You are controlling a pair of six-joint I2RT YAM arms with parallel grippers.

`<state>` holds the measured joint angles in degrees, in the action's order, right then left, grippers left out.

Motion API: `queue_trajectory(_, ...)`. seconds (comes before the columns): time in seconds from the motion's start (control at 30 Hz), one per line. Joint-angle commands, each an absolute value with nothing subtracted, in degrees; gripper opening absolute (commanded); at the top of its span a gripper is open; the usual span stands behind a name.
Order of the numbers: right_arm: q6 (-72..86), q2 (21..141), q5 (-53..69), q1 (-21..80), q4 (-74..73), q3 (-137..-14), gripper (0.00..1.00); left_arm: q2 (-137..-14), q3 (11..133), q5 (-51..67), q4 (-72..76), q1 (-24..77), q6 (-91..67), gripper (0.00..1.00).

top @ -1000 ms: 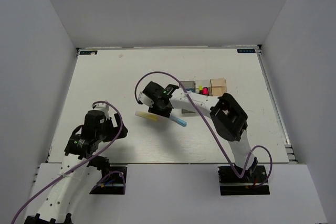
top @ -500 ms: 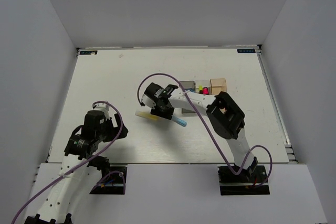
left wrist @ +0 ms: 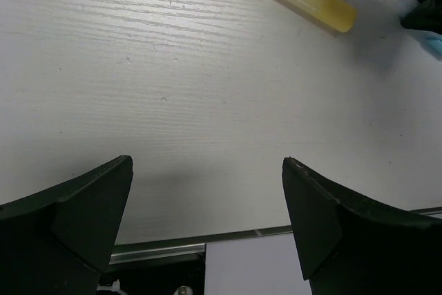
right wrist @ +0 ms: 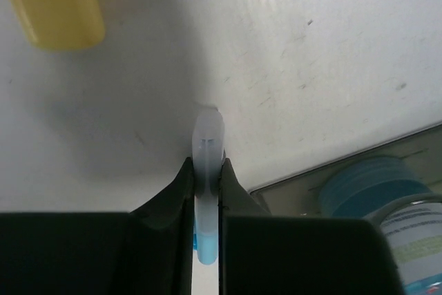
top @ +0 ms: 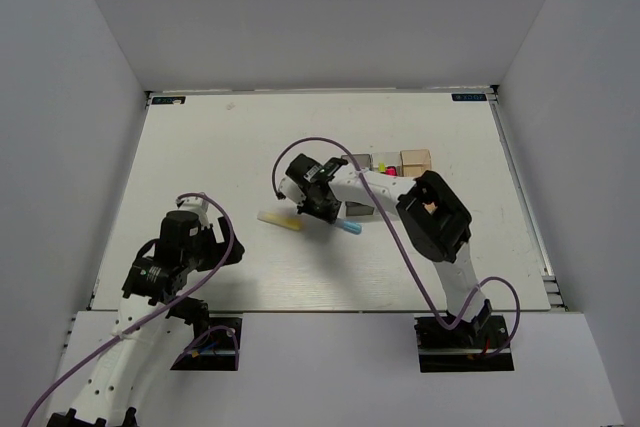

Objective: Sort the stationery into containers
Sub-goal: Grab a piece of stationery with the right arm, then place the stationery into the container

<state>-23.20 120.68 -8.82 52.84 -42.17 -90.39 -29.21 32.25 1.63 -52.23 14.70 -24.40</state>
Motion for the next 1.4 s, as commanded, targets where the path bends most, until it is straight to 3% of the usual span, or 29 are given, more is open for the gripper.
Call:
queue_trajectory(0.0,-22.8,117.8,-0.4,52.6,-45.6,-87.2,0.00,-28.6,31.7,2.4,-51.4,14.3,-23.8,0.99)
queue_trajectory(0.23,-17.5,101.0,12.9,51.9,-49.0,-88.4,0.00,-28.8,31.6,3.3,-50.7,14.4,-23.6,0.99)
queue_trajectory(0.37,-14.7,92.7,7.1,50.0,-45.5,-87.9,0.00,-30.3,31.6,6.1,-49.0,14.2,-23.3,0.99)
queue_trajectory(0.4,-14.2,91.5,-2.6,50.0,-43.4,-86.4,0.00,-31.5,31.7,6.7,-48.9,14.0,-24.1,0.98)
queue_trajectory(0.5,-13.1,87.7,-14.5,48.0,-37.4,-82.8,0.00,-35.1,33.4,9.0,-47.4,13.9,-26.2,0.90)
queue_trajectory(0.53,-13.0,86.5,-21.7,44.8,-35.4,-81.9,0.00,-38.0,34.6,10.1,-46.7,14.1,-26.7,0.82)
queue_trajectory(0.6,-12.5,85.4,-24.6,42.5,-32.6,-78.0,0.00,-39.8,36.6,11.4,-44.9,14.1,-30.0,0.75)
queue_trajectory(0.63,-11.9,84.7,-25.4,40.2,-32.0,-77.2,0.00,-42.3,37.0,12.3,-43.6,14.1,-30.8,0.63)
queue_trajectory(0.73,-10.3,84.2,-23.9,34.6,-28.7,-73.6,0.00,-48.0,39.6,13.1,-40.8,14.9,-33.9,0.50)
queue_trajectory(0.83,-9.1,86.8,-20.8,29.9,-29.1,-73.8,0.00,-54.7,43.1,10.5,-40.0,18.7,-36.0,0.50)
queue_trajectory(1.1,-7.5,94.6,-16.9,22.7,-29.2,-77.5,0.00,-68.5,49.7,0.4,-41.5,25.9,-46.0,0.87)
queue_trajectory(1.27,-6.6,99.9,-15.8,20.0,-29.4,-80.9,0.00,-73.6,49.0,1.7,-35.4,26.6,-52.3,0.92)
queue_trajectory(1.3,-6.8,100.3,-15.0,19.3,-29.4,-80.9,0.05,-75.4,49.6,1.3,-35.4,26.7,-52.9,0.92)
queue_trajectory(1.37,-6.7,101.6,-14.2,18.9,-30.1,-82.2,0.34,-76.7,50.2,1.2,-34.7,26.9,-54.5,0.93)
